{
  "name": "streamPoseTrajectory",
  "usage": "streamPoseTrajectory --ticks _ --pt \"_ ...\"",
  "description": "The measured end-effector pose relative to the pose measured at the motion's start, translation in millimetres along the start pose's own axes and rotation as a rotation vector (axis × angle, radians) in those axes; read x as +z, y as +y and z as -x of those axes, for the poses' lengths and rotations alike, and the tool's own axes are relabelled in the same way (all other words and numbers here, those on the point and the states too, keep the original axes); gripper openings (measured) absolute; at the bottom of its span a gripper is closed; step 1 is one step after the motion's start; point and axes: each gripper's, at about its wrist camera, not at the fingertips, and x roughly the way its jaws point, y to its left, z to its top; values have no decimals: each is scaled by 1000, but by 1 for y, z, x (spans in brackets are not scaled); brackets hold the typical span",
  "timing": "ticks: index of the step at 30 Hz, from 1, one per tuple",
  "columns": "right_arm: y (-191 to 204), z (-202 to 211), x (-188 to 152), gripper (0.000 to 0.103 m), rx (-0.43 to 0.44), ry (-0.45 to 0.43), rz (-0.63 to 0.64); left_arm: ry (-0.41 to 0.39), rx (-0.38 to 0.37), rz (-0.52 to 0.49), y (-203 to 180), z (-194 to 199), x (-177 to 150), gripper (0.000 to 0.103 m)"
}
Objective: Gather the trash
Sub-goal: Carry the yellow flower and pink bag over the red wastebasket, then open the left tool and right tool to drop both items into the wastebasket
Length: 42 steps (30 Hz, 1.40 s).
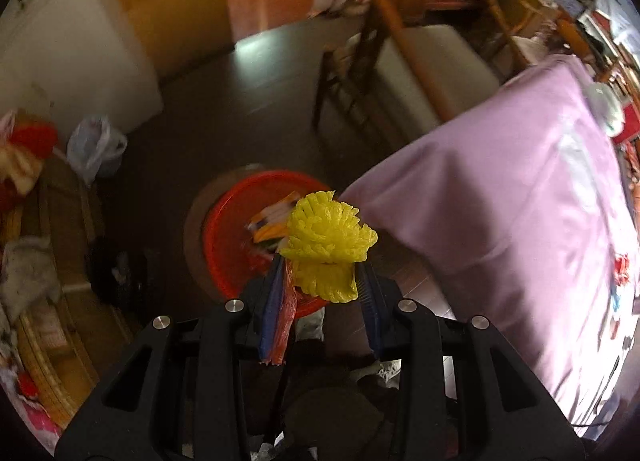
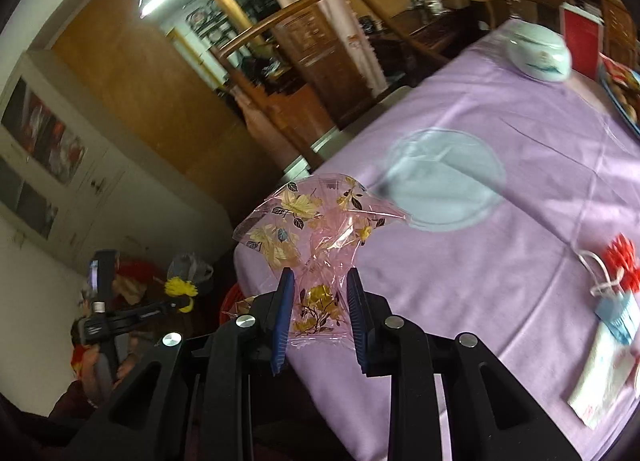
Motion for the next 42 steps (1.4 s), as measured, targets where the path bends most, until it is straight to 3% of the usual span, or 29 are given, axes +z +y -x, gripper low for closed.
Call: streamPoseTrajectory --ticks 3,5,10,18,26,29,30,32,34,42 --pt "18 -5 3 27 -6 17 22 50 -6 33 17 -23 5 45" --pt "24 -7 2 27 -7 27 36 72 2 55 26 -32 8 67" --pt "47 -22 2 27 3 66 77 79 -7 100 39 -36 19 75" --pt "103 -77 -3 27 88 196 204 30 9 174 77 -11 15 78" --pt "175 -162 -13 27 170 363 365 13 35 275 123 14 -10 79" --pt "196 -197 -20 35 187 424 410 4 44 306 138 23 -20 79" --pt "203 -210 -23 46 194 445 423 1 48 315 143 25 -22 79" --pt "210 -229 -29 56 177 465 442 -1 59 323 147 27 -27 79" --pt "215 -248 -35 56 158 500 460 10 71 325 151 27 -29 79" --pt "200 -230 -16 56 148 456 402 4 49 285 143 26 -15 79"
